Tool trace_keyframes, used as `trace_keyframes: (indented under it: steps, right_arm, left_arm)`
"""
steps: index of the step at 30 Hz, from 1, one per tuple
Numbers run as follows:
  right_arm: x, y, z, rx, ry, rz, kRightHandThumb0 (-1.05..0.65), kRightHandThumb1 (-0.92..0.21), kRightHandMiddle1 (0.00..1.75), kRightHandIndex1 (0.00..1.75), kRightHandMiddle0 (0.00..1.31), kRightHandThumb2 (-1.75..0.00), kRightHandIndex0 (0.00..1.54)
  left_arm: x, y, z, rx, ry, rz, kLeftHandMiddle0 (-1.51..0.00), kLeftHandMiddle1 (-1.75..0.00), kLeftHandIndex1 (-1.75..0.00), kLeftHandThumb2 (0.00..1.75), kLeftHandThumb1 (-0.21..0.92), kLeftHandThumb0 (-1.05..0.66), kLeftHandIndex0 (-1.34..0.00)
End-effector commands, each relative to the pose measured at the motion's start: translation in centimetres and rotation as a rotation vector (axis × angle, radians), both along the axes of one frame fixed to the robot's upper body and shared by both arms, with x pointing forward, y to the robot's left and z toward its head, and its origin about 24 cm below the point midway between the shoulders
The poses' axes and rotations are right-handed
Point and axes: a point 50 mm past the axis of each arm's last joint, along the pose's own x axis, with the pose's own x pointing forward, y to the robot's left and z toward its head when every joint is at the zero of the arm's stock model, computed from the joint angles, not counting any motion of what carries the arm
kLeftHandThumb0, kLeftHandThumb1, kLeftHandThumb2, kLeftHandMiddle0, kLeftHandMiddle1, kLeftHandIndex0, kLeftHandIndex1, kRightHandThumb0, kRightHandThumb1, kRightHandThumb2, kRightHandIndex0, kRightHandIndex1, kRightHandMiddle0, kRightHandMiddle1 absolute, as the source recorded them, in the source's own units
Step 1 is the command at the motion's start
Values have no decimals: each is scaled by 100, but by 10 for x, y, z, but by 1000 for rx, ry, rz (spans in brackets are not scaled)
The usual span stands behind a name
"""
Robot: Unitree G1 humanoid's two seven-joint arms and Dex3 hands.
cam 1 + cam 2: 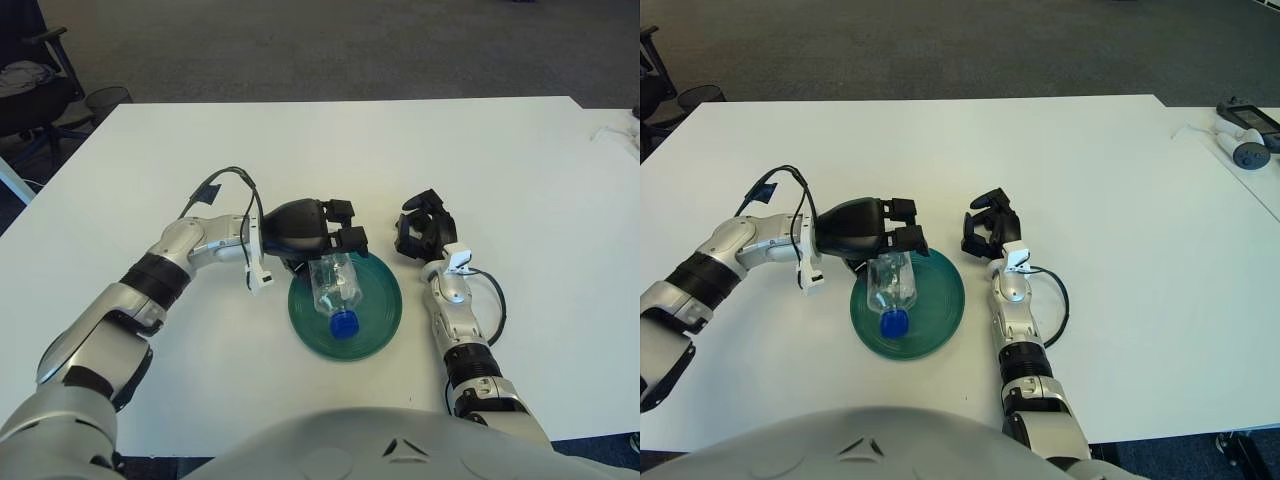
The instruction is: Put the bottle into the plate.
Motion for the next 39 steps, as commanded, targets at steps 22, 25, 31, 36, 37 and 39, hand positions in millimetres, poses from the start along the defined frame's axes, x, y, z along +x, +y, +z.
trace_keyframes:
  steps: [22,25,31,36,37,39]
  right_arm:
    - [-16,3,-29,-12,203,-39,-1,-37,174,175,45,-126,46]
    - [-17,3,-29,-13,201,-41,-1,-37,174,175,45,-126,46]
    - [-18,2,-29,-12,206,-46,-1,-37,174,175,45,-126,46]
    - [-18,2,-29,-4,208,-42,-1,-38,174,175,45,-125,46]
    - [-18,2,-30,-2,208,-41,-1,-38,174,175,45,-125,46]
    - [-18,2,-30,0,205,-37,-1,-37,174,175,45,-125,46]
  left_arm:
    - [-5,15,17,128,-189,-2,0,0,0,103,92,-105,0]
    - [-5,16,18,123,-197,-4,0,0,0,101,92,-105,0]
    - [-3,18,18,92,-146,17,0,0,0,99,92,-105,0]
    - [-1,21,18,57,-52,47,0,0,0,97,92,-105,0]
    - [0,21,18,51,-35,54,0,0,0,96,92,-105,0]
    - [1,22,19,44,-8,69,0,0,0,95,92,-105,0]
